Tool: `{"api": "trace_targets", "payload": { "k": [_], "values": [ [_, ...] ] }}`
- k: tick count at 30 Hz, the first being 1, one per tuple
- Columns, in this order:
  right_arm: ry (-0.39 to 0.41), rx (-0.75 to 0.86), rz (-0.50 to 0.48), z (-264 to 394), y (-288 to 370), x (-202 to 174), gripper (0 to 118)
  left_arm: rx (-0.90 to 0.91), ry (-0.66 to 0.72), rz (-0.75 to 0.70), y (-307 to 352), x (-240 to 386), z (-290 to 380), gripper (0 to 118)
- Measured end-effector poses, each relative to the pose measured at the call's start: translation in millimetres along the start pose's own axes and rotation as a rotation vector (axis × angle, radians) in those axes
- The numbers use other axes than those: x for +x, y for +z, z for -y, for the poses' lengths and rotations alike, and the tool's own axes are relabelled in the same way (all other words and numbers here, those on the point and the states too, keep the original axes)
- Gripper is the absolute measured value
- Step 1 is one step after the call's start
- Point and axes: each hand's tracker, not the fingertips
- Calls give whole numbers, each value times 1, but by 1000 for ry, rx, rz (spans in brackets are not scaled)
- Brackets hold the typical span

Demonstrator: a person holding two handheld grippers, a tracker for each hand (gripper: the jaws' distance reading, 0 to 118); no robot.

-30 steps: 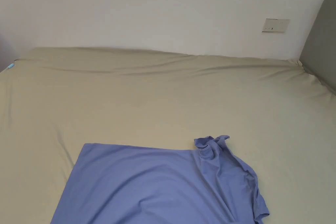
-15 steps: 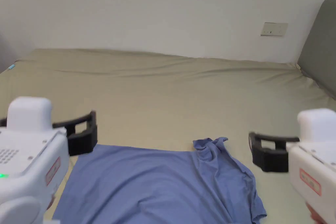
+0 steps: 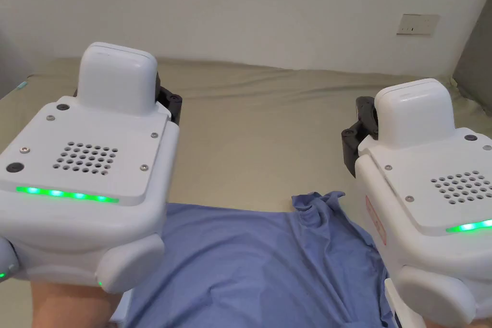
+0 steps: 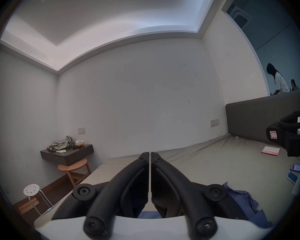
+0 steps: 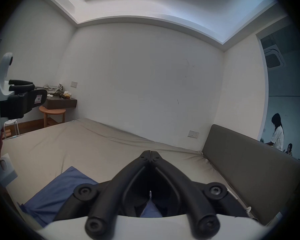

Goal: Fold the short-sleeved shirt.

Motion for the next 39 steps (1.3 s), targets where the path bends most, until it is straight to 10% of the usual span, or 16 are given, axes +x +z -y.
{"api": "trace_targets", "payload": {
  "k": [12, 16, 18, 32, 39],
  "values": [
    [-7, -179, 1, 72, -68, 5, 0, -386, 38, 56, -99, -30, 134, 12],
    [-39, -285, 4, 107, -88, 16, 0, -668, 47, 67, -145, -52, 227, 106],
    [-42, -329, 6, 123, -98, 22, 0, -797, 96, 51, -166, -62, 268, 112],
    [-40, -459, 49, 168, -121, 52, 0, -889, 88, -88, -293, -74, 353, 109],
    [-16, -472, 68, 174, -133, 66, 0, -912, 96, 28, -293, -56, 369, 21]
  ]
}}
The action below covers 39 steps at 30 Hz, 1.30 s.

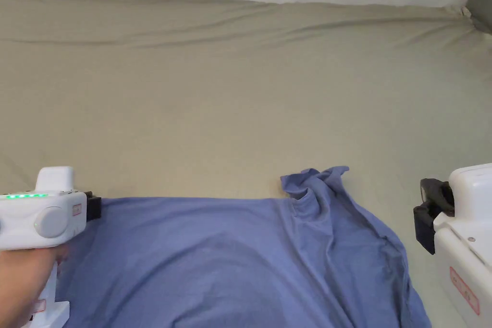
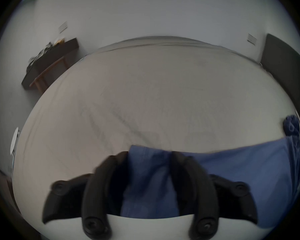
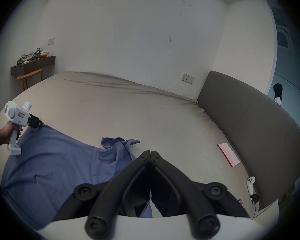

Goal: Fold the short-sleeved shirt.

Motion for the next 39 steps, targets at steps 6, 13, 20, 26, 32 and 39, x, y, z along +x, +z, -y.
{"api": "trace_targets", "payload": {
  "k": [6, 13, 20, 26, 32, 39],
  "values": [
    [-3, -43, -22, 0, -30, 8, 0, 104, -111, -28, 60, 14, -8, 3],
    [-15, -328, -132, 28, -121, 10, 109, 245, -66, -27, 158, 3, -2, 3],
    [-82, -600, -119, 74, -206, 11, 115, 259, -91, -43, 190, -7, 19, 3],
    [-230, -644, -191, 86, -222, 23, 92, 241, -138, -66, 195, -7, 34, 3],
    [-42, -566, -175, 70, -199, 20, 4, 224, -134, -78, 199, -11, 39, 3],
    [-87, -367, -179, 33, -124, 44, 4, 317, -115, -87, 249, -16, 24, 3]
  ]
}}
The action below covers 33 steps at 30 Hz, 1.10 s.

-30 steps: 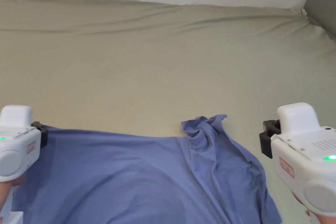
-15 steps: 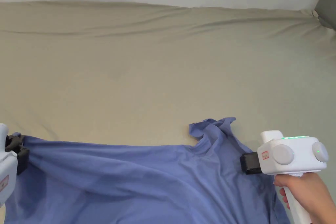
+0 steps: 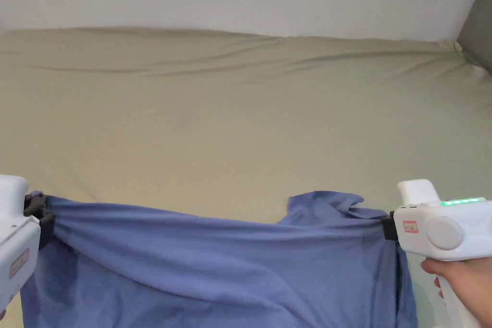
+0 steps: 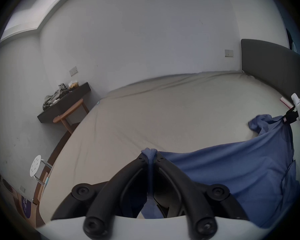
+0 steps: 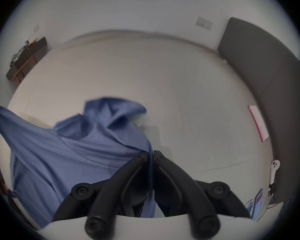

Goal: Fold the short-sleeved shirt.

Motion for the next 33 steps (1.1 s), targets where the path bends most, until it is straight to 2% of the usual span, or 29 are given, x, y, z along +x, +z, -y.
{"api": "trace_targets", "payload": {
  "k": [8, 14, 21, 24, 25, 28, 33],
  "values": [
    [-14, 255, -63, -15, 158, 17, 4, 178, 34, -54, 80, -34, -52, 3],
    [-60, 437, -111, -15, 261, 26, 4, 313, 78, -108, 147, -64, -82, 3],
    [8, 711, -4, -15, 370, 13, 4, 491, 77, -165, 226, -86, -115, 3],
    [132, 811, 168, -20, 402, 0, 4, 564, 58, -204, 248, -94, -132, 3],
    [145, 850, 199, -21, 412, -4, 4, 563, 58, -202, 254, -97, -138, 3],
    [114, 906, 205, -29, 438, -4, 4, 617, 75, -205, 272, -104, -151, 3],
    [86, 1004, 268, -49, 474, 1, 4, 687, 85, -218, 298, -111, -171, 3]
  ]
}}
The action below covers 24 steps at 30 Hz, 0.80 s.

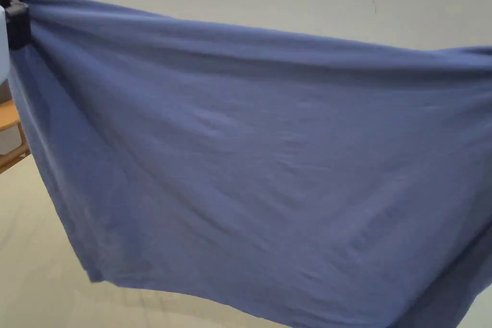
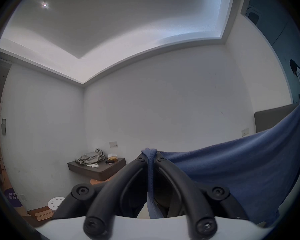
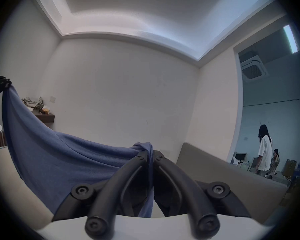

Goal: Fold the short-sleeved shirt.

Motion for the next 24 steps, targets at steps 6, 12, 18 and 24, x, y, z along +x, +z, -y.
{"api": "trace_targets", "payload": {
  "k": [6, 12, 18, 24],
  "values": [
    [-7, 66, 49, -37, -18, 9, 4, 61, -6, -15, -9, 0, -35, 3],
    [22, 91, 86, -51, -64, 11, 4, 20, 32, 31, -52, 0, -51, 3],
    [50, 82, 109, -48, -115, -3, 4, -23, 8, 5, -121, 17, -36, 3],
    [57, 56, 114, -39, -178, -13, 4, -50, -12, -25, -182, 39, -22, 3]
  ]
}}
